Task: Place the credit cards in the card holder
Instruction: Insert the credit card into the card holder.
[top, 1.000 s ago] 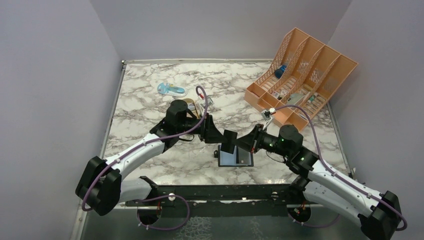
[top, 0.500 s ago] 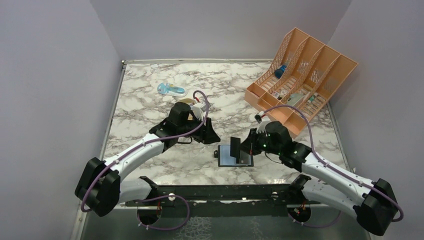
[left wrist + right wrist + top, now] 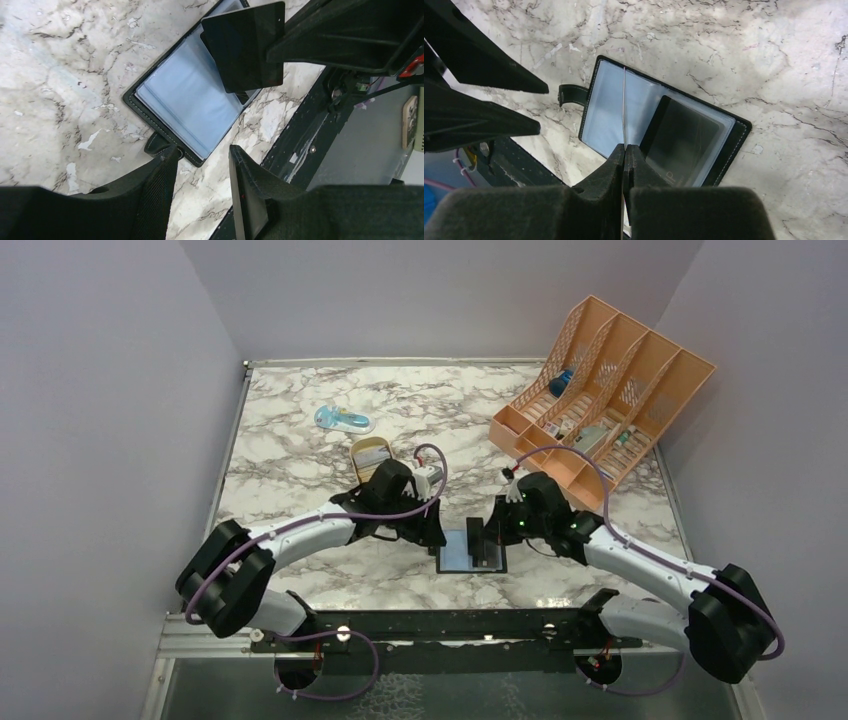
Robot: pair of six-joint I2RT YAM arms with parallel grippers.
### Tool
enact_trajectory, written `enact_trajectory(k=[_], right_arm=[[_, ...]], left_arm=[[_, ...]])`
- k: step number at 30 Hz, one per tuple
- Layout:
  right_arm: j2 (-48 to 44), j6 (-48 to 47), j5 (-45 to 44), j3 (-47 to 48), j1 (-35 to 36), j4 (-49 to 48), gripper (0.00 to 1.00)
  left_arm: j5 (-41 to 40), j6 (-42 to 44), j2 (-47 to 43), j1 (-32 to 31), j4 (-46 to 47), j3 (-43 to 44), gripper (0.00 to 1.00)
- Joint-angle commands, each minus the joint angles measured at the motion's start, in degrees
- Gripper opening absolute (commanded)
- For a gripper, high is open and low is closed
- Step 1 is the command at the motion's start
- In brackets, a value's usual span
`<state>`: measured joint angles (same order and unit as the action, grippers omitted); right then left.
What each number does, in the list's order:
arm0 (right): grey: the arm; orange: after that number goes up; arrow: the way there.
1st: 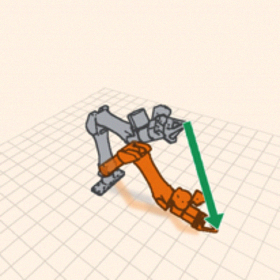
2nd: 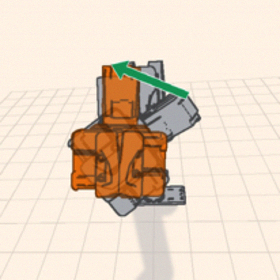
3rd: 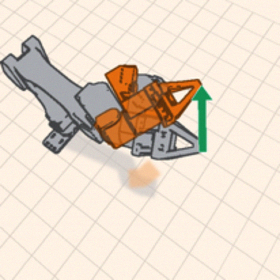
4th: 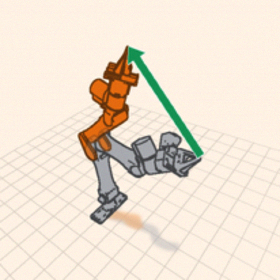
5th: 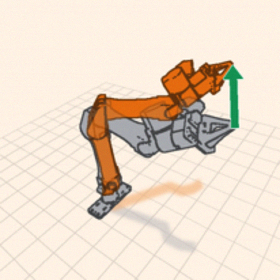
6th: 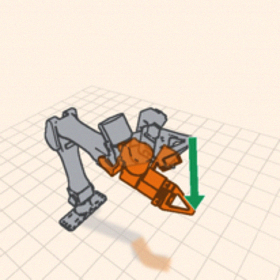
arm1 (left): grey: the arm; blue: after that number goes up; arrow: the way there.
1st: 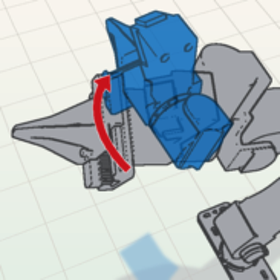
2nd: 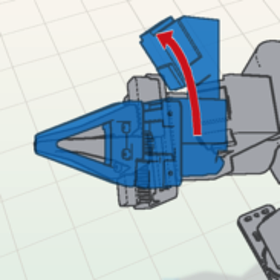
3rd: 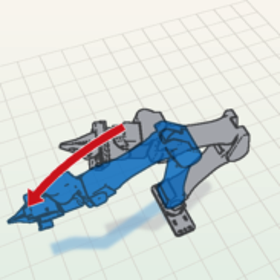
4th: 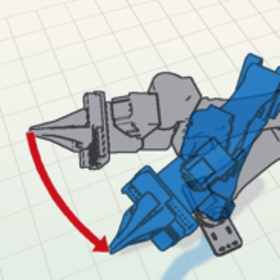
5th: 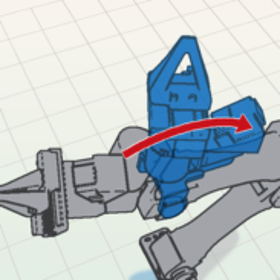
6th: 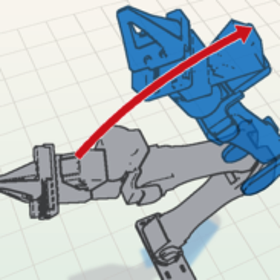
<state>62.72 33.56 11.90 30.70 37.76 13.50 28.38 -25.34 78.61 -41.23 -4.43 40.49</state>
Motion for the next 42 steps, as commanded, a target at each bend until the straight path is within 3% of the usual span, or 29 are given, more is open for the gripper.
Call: enact_trajectory(k=[1,17,27,32,36,42], right_arm=[[1.4,-1.3,2.8,2.4,-1.4,-0.3,0.01],[4.5,0.8,0.2,2.8,-1.5,4.4,0.01],[2.3,0.1,-6.6,5.1,-1.5,10.7,0.01],[1.4,0.4,-5.1,4.9,-1.5,10.6,0.01],[0.8,1.0,-0.9,3.5,-1.5,7.4,0.01],[2.9,1.4,2.9,1.8,-1.6,2.8,0.01]], left_arm=[[-1.4,-1.4,3.3,-2.1,4.1,1.5,0.44],[-7.0,-2.8,8.4,-3.3,4.0,1.1,0.41],[-10.5,-2.1,9.7,-3.3,0.5,1.0,0.41],[-10.5,-2.4,10.2,-3.3,0.5,0.6,0.39],[-10.4,-1.9,10.2,-3.3,0.3,0.5,0.31],[-10.1,-1.8,10.2,-3.4,-0.1,0.3,0.31]])
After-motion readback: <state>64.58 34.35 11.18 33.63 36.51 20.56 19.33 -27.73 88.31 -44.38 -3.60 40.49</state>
